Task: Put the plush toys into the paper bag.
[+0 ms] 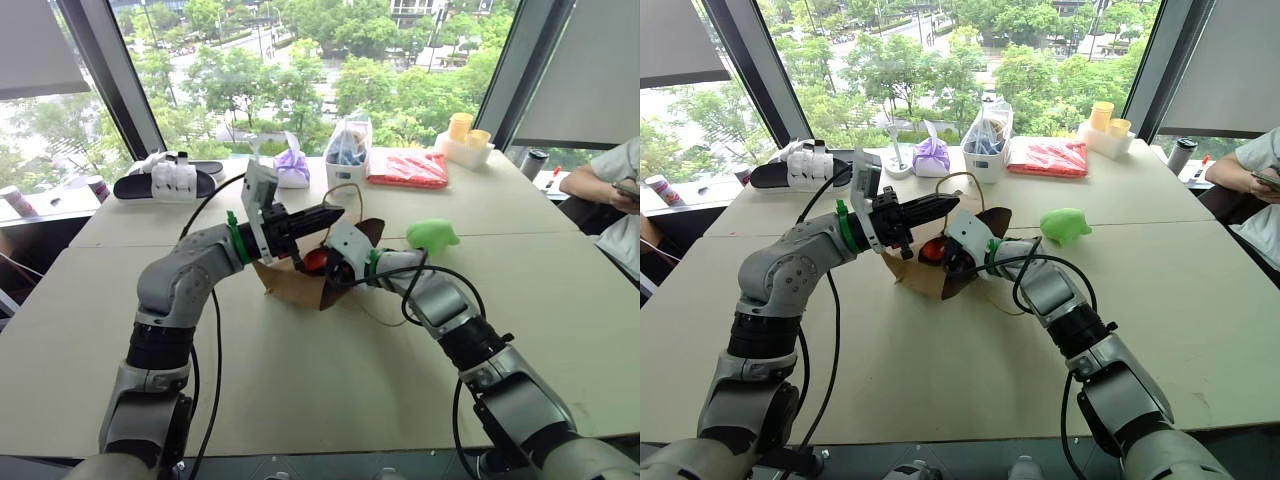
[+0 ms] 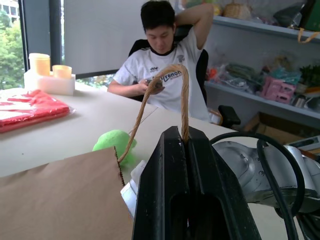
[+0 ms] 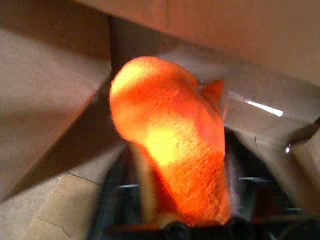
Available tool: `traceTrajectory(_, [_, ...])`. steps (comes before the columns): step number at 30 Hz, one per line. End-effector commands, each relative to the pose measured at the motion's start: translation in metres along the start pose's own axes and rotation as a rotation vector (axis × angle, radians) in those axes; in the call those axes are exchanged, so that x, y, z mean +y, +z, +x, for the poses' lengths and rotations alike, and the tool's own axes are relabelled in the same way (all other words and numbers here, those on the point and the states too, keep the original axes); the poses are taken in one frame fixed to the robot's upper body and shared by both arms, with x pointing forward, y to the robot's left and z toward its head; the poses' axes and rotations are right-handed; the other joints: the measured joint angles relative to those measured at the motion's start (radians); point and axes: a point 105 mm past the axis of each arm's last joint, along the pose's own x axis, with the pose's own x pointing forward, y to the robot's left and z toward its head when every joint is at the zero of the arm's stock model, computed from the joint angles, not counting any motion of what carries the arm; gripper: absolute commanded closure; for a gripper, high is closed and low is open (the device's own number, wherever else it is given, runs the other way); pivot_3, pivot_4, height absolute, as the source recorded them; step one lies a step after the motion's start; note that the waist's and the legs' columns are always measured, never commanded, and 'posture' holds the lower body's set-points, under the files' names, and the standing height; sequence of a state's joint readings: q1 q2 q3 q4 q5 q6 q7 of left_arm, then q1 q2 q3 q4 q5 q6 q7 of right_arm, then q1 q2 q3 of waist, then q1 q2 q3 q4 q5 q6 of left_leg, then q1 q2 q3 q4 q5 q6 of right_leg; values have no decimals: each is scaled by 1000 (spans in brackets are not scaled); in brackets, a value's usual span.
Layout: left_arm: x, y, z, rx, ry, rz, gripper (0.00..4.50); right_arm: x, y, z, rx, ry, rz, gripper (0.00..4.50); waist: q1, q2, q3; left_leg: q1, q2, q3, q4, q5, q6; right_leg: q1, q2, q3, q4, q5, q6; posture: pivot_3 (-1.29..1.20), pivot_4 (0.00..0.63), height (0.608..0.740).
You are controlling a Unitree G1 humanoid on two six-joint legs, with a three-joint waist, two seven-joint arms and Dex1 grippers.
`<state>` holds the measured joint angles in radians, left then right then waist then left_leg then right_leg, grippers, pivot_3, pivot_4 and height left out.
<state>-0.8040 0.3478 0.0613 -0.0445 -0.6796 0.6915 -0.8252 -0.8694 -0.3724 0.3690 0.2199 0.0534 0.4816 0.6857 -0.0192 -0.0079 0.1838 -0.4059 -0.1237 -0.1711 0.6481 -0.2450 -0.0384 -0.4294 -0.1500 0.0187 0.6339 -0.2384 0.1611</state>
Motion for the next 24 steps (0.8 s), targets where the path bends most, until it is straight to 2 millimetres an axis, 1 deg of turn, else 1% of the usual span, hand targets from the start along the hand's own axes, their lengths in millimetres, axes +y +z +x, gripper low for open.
traceTrajectory(1, [-5,15,-1,-41,-12,41,4500,-14,23,-23,-56,-51,-52,357,-1,0,0,0,0,0,0,0,0,0,0,0,0,0,0,0,150,740])
traceTrajectory(2, [-4,15,-1,-41,-12,39,4500,-19,25,-36,-60,-69,-49,32,2,0,0,0,0,0,0,0,0,0,0,0,0,0,0,0,150,740])
traceTrajectory(4, [-4,15,-1,-42,-12,37,4500,-27,32,-61,-78,-113,-17,32,7,0,0,-1,0,0,0,0,0,0,0,0,0,0,0,0,150,740])
traceTrajectory(6, [-3,14,-2,-41,-10,37,4500,-37,34,-88,-103,-157,65,32,8,0,0,-1,-1,0,0,0,0,0,0,0,-1,0,0,0,150,740])
traceTrajectory(9, [-2,14,-2,-41,-10,36,4500,-56,24,-127,-71,-260,122,32,7,0,0,-1,-1,0,0,0,0,0,0,0,-1,0,0,0,150,740])
traceTrajectory(10, [-2,14,-2,-41,-10,36,4500,-64,20,-137,-66,-301,143,32,7,0,0,-1,-1,1,0,0,0,0,0,0,-1,0,0,0,150,740])
traceTrajectory(12, [-2,14,-2,-42,-12,34,4500,-81,12,-150,-56,-381,195,32,2,0,0,-1,-1,2,0,0,1,0,0,0,-1,0,0,0,150,740])
traceTrajectory(13, [-2,14,-1,-43,-13,33,4500,-98,-1,-154,-16,-466,194,32,0,0,0,-1,-1,2,0,0,1,0,0,0,-1,1,0,0,150,740])
traceTrajectory(15, [-2,14,-1,-44,-16,32,4500,-121,-20,-156,32,-576,209,32,-2,0,0,1,0,4,0,0,1,1,0,0,-1,1,-1,0,150,740])
traceTrajectory(16, [-2,14,-1,-44,-17,31,4500,-127,-26,-156,38,-608,225,32,-2,0,0,1,0,4,0,0,1,1,0,0,-1,1,-1,0,150,740])
traceTrajectory(17, [-2,13,0,-44,-18,31,4500,-138,-43,-146,59,-646,261,32,0,0,0,1,0,4,0,0,1,1,0,0,-1,1,-1,0,150,740])
traceTrajectory(19, [-2,13,1,-45,-20,32,4500,-149,-68,-129,99,-693,296,32,-5,0,0,1,0,5,0,0,0,1,0,1,-1,2,-2,0,150,740])
traceTrajectory(20, [-3,13,1,-47,-20,34,4500,-153,-78,-119,95,-713,353,32,-9,-1,0,2,0,6,-1,0,0,1,0,1,-1,3,-2,0,150,740])
traceTrajectory(21, [-3,13,1,-48,-19,35,4500,-155,-83,-113,85,-723,392,32,-14,0,0,2,0,7,-1,0,0,1,0,1,-2,3,-2,0,150,740])
traceTrajectory(22, [-3,14,1,-49,-18,37,4500,-157,-88,-106,113,-739,360,32,-19,0,0,2,1,6,-1,0,0,1,0,1,-1,3,-2,0,150,740])
traceTrajectory(23, [-4,14,0,-49,-15,39,4500,-155,-94,-97,120,-740,379,32,-22,0,0,2,1,6,-2,0,0,1,0,1,-2,3,-2,0,150,740])
traceTrajectory(24, [-4,14,-1,-47,-10,45,4500,-151,-100,-88,150,-739,363,32,-24,0,0,2,1,5,-2,0,0,0,0,1,-2,3,-2,0,150,740])
